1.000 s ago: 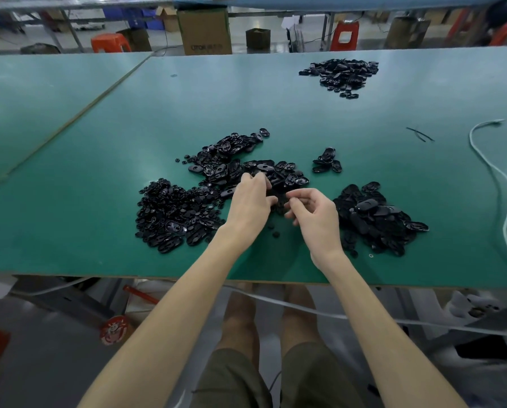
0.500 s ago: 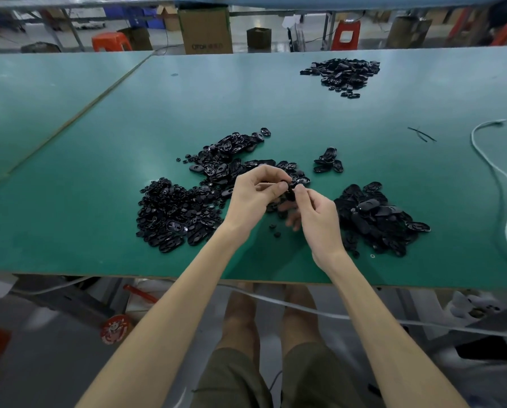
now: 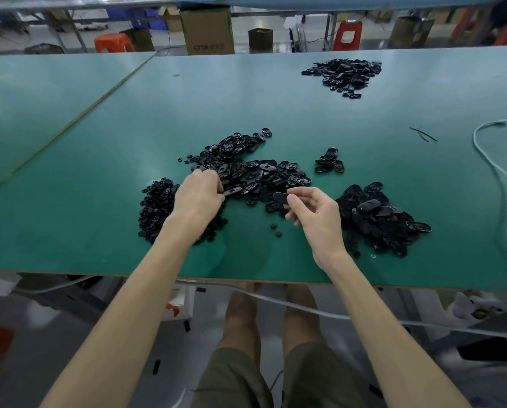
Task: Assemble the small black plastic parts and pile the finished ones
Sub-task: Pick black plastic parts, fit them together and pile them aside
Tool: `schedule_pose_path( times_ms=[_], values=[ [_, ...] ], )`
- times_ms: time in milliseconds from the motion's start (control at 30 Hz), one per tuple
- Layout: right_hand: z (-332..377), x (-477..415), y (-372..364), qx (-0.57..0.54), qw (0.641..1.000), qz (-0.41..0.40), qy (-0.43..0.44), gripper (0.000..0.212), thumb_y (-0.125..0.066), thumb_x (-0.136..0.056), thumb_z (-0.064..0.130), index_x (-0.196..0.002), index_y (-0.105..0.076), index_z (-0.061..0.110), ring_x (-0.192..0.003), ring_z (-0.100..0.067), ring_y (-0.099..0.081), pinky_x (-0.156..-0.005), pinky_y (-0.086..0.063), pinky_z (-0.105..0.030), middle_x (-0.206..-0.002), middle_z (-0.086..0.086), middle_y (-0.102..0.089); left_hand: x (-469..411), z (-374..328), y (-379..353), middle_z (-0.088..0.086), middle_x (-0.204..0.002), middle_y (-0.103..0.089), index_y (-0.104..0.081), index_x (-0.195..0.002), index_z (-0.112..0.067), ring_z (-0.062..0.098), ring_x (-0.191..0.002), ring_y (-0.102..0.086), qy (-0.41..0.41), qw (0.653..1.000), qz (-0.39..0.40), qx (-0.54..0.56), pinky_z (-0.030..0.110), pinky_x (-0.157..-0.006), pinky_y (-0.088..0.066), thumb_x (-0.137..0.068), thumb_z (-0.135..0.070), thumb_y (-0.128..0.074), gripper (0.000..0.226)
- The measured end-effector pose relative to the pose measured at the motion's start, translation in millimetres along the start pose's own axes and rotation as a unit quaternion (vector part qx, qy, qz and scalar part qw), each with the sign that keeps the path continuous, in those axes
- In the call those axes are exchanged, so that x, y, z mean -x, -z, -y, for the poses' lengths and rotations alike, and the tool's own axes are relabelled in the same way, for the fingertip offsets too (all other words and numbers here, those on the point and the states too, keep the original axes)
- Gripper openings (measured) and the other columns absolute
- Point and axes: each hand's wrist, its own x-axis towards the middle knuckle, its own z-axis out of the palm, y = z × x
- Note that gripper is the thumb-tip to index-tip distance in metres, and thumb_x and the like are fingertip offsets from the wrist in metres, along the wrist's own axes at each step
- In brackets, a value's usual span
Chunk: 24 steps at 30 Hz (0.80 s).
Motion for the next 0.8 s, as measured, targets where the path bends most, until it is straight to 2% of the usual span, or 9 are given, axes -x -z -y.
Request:
schedule_pose_path(
  times_ms=[100,267,467,700,800],
  values=[
    [0.0,0.1,-0.4,0.015,1.0,0.003,0.002,0.009,-0.068,-0.098,0.01,-0.105,-0.073,0.013,-0.067,-0.009,-0.068,-0.059,-0.05,-0.022,-0.085,0.001,-0.077,2.4,3.2,0.7,0.007,-0.108,-0.07,-0.073,-0.101,-0.013,0.027,-0.101,-0.065,0.008,0.999,0.042,-0.004,0.042,-0.089,-0.054,-0.093,-0.019,-0.076,0.01],
    [0.1,0.1,-0.5,0.025,1.0,0.003,0.003,0.008,-0.068,-0.098,0.01,-0.104,-0.073,0.014,-0.067,-0.008,-0.068,-0.058,-0.051,-0.021,-0.082,0.005,-0.077,4.3,-0.2,-6.8,0.007,-0.109,-0.067,-0.071,-0.098,-0.013,0.026,-0.1,-0.063,-0.005,1.0,0.015,-0.002,0.037,-0.08,-0.049,-0.096,-0.014,-0.07,0.002],
    [0.9,0.4,-0.4,0.028,1.0,0.002,0.002,0.008,-0.068,-0.098,0.01,-0.104,-0.073,0.015,-0.068,-0.008,-0.068,-0.059,-0.051,-0.023,-0.085,0.002,-0.077,5.3,-4.4,-10.4,0.0,-0.101,-0.068,-0.073,-0.096,-0.016,0.022,-0.095,-0.065,-0.021,1.0,-0.018,0.015,0.035,-0.077,-0.049,-0.096,-0.013,-0.068,0.005],
    [1.5,1.0,0.2,0.021,1.0,-0.004,0.001,0.009,-0.067,-0.098,0.009,-0.104,-0.073,0.013,-0.068,-0.009,-0.069,-0.059,-0.051,-0.024,-0.085,0.002,-0.077,8.1,-13.7,-15.5,-0.004,-0.095,-0.066,-0.069,-0.1,-0.017,0.02,-0.088,-0.064,-0.015,0.996,-0.02,0.089,0.035,-0.075,-0.051,-0.095,-0.013,-0.063,0.009],
    [1.6,0.4,0.2,0.018,1.0,-0.008,0.002,0.009,-0.067,-0.099,0.009,-0.104,-0.073,0.013,-0.068,-0.01,-0.069,-0.06,-0.051,-0.024,-0.087,0.001,-0.077,8.3,-19.4,-15.6,-0.007,-0.091,-0.068,-0.07,-0.097,-0.017,0.012,-0.082,-0.065,-0.014,0.982,0.004,0.186,0.023,-0.07,-0.05,-0.093,-0.015,-0.067,0.005]
  ],
)
